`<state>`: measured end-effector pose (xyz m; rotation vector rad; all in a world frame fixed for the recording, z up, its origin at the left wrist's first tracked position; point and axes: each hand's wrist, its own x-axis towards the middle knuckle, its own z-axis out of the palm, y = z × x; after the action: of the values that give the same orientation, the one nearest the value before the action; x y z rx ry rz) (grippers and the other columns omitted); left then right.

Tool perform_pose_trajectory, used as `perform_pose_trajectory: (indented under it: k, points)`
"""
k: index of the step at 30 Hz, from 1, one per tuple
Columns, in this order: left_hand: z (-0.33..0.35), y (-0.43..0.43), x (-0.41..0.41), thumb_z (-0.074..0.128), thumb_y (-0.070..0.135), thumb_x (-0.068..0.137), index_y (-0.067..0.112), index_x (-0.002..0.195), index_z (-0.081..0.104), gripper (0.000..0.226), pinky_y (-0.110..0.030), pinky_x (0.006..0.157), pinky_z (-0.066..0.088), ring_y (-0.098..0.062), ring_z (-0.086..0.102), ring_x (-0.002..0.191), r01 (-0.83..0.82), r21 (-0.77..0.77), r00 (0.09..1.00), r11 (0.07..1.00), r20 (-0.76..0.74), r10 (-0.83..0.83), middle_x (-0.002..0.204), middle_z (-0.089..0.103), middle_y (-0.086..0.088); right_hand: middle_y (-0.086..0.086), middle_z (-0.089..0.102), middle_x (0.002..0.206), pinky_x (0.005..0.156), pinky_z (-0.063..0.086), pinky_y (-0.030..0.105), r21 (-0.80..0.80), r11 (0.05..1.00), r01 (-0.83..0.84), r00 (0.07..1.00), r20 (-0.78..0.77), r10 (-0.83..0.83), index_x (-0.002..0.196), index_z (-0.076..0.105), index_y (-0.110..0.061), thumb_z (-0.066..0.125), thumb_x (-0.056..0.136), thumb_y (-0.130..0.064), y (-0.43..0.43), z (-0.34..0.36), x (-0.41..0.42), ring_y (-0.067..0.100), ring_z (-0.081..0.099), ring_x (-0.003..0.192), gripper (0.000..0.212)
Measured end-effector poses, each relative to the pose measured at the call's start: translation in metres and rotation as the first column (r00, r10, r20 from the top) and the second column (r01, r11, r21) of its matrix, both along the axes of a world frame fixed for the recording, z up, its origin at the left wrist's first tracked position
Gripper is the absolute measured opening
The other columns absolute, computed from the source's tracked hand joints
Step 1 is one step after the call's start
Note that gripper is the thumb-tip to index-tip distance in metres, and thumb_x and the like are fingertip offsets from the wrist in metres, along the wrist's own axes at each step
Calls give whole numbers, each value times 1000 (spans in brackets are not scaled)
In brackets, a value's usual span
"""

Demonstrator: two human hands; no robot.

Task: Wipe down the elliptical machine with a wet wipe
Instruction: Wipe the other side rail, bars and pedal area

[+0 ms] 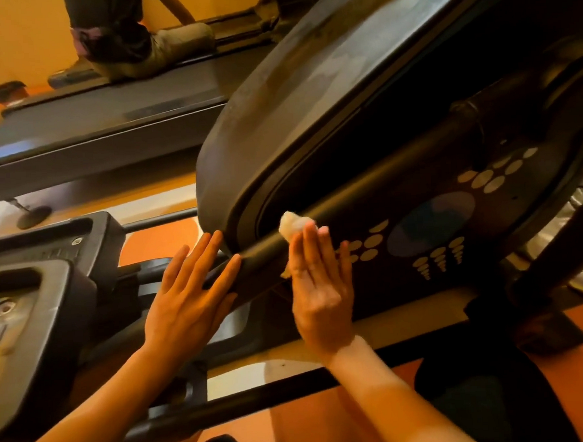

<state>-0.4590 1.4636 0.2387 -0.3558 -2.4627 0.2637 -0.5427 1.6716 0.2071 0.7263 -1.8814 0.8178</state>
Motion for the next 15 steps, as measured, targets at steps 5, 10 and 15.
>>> perform_pose_trajectory:
  k: [5, 10, 15]
  points:
    - [-3, 0, -2, 29, 43, 113, 17, 166, 7, 63, -51, 129, 12, -32, 5, 161, -29, 3, 999, 1000, -13, 29, 168, 15, -20, 13, 43, 158, 124, 15, 56, -38, 991, 129, 992, -10, -129, 145, 53, -3, 50, 107, -11, 58, 62, -57, 30, 30, 153, 39]
    - [-2, 3, -1, 35, 45, 110, 10, 163, 17, 66, -49, 130, 12, -35, 15, 158, -93, 7, 996, 996, -8, 93, 168, 20, -22, 7, 70, 128, 119, 34, 51, 135, 986, 93, 991, -112, -78, 127, 71, -8, 64, 103, -10, 25, 55, -25, 27, 59, 132, 26]
    - [1, 5, 2, 33, 50, 110, 3, 160, 24, 69, -45, 131, 12, -36, 23, 156, -112, 72, 993, 991, 30, 110, 167, 25, -21, 9, 68, 130, 121, 33, 47, 455, 887, -82, 981, -119, 152, 132, 67, -7, 53, 107, -16, 0, 58, -1, 28, 60, 129, 30]
